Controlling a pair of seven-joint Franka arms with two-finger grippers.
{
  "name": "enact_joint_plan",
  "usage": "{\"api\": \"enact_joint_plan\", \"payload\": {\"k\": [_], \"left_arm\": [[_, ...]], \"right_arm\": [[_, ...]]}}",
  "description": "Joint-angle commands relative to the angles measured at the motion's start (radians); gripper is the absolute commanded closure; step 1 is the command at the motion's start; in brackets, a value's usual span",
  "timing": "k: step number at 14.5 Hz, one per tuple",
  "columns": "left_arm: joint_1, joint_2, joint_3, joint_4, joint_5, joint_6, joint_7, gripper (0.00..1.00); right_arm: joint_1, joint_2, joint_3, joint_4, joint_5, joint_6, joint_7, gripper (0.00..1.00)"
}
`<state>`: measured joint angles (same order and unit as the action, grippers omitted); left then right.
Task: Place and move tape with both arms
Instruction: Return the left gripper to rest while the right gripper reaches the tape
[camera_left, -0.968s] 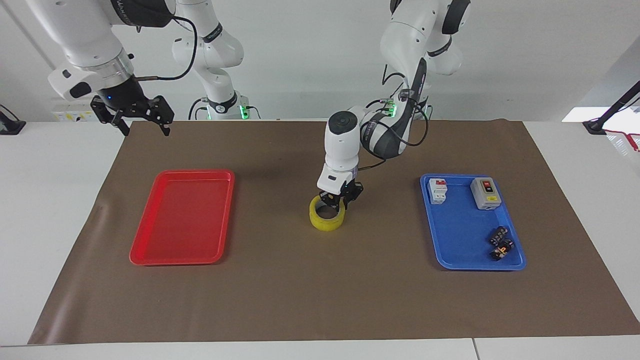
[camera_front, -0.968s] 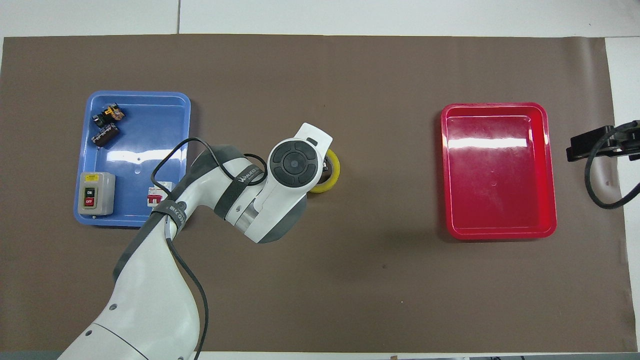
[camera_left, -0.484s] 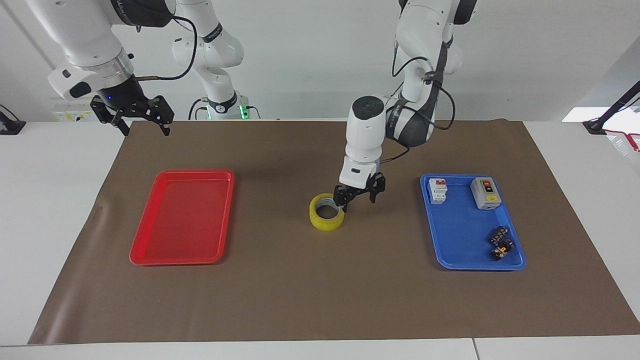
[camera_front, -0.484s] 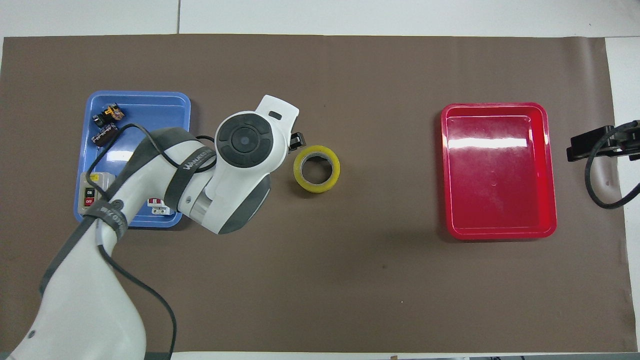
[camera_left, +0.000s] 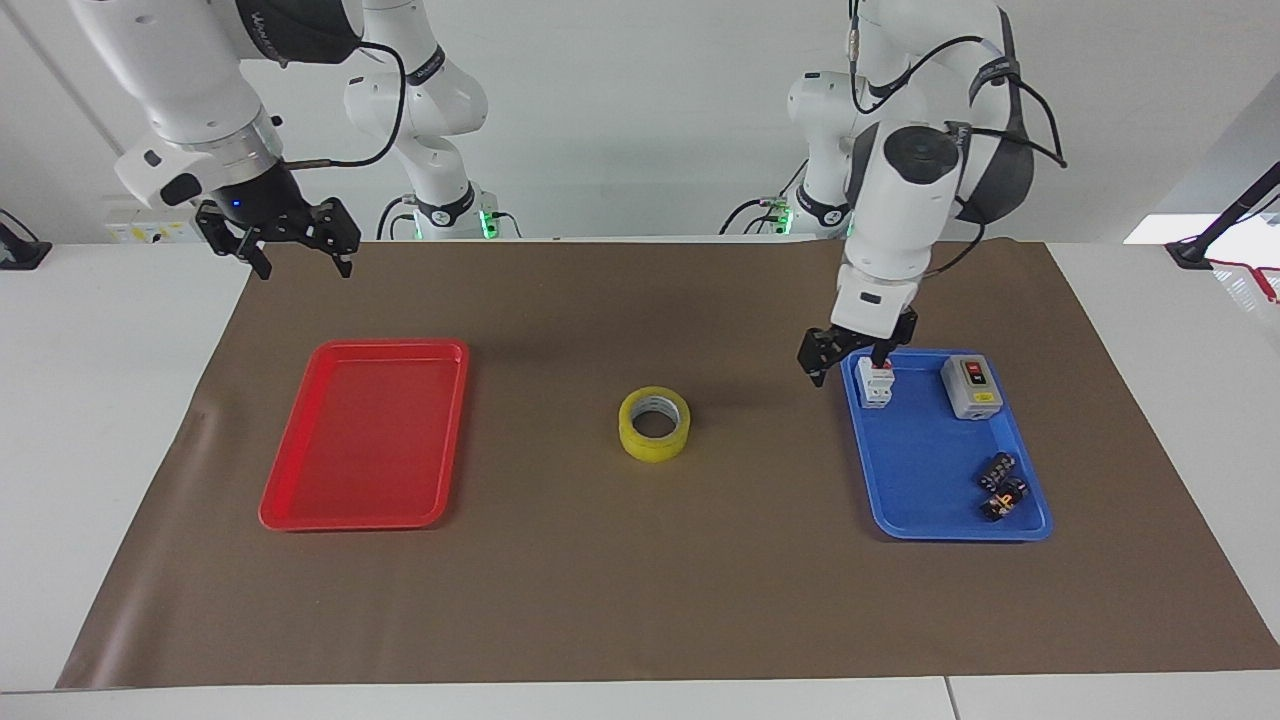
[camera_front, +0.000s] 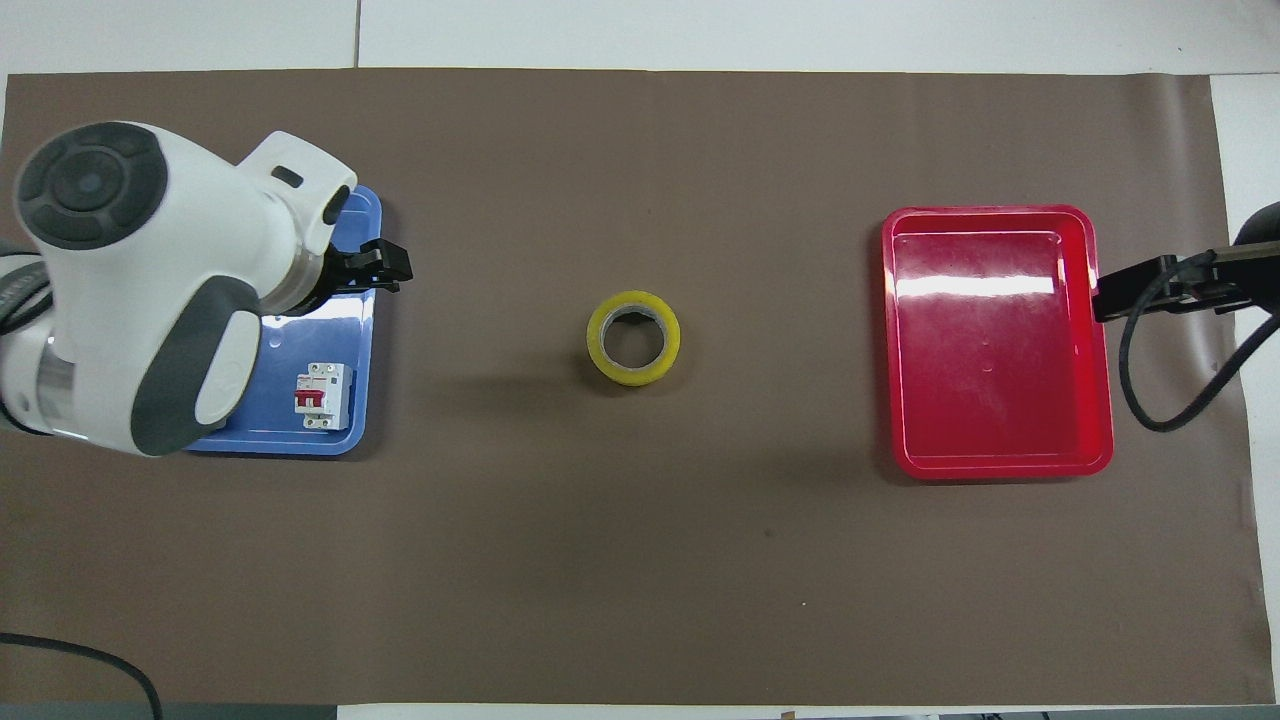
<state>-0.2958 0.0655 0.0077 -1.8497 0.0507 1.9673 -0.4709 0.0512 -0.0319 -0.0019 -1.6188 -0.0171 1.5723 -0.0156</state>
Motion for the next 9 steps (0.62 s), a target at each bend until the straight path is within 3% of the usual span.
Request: {"api": "enact_joint_plan", "payload": {"k": [1,6,9], "left_arm": [[0.095,-0.062,-0.009,-0.037,-0.038,-0.062,0.164,0.00],[0.239,-0.104,-0.002,-0.026,-0.038,-0.128,0.362,0.00],[0.285,-0.102,0.003,0.007,-0.038,-0.148,0.383,0.00]], "right_arm": [[0.054,0.036,0.008,-0.017,0.037,0.054,-0.009,0.00],[0.251,0.177,0.007,-0.012,0.080,0.217,0.172,0.00],[0.350,0.224,0.007,-0.073,0.080,0.358,0.228,0.00]]}}
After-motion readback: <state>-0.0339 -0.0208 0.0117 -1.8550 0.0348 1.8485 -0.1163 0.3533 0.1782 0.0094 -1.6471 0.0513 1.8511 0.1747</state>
